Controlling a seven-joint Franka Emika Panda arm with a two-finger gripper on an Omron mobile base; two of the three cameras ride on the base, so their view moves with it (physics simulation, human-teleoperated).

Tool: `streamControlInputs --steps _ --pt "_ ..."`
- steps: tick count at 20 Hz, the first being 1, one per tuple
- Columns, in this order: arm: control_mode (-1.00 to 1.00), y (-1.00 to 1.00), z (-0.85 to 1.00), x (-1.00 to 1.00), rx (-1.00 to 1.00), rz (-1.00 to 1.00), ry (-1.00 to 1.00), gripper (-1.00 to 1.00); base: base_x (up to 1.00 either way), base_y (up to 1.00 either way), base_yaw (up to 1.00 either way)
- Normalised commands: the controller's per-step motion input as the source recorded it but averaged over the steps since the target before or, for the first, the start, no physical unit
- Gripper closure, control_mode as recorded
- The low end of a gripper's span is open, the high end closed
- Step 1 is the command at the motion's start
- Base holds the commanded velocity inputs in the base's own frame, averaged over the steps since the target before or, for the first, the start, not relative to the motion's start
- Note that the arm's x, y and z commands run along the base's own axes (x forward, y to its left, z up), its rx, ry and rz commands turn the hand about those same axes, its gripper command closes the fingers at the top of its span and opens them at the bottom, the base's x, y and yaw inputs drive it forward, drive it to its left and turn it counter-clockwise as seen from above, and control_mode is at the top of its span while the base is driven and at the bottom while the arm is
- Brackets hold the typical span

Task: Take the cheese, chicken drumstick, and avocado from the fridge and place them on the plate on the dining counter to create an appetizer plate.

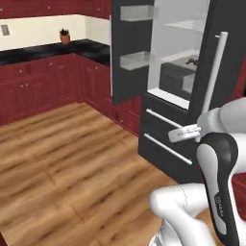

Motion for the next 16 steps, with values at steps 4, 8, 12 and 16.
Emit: streamControlInputs --steps 4,8,12,16 --pt "1.00 0.00 0.00 0.00 0.00 0.00 0.00 -1.00 0.44 0.37 -0.68" --pt "1.00 0.00 0.00 0.00 0.00 0.00 0.00 -1.00 0.22 0.58 -0.77" --pt "1.00 0.00 0.00 0.00 0.00 0.00 0.00 -1.00 0.13 0.48 -0.87" --pt "1.00 0.00 0.00 0.00 0.00 0.00 0.00 -1.00 0.07 0.57 -0.84"
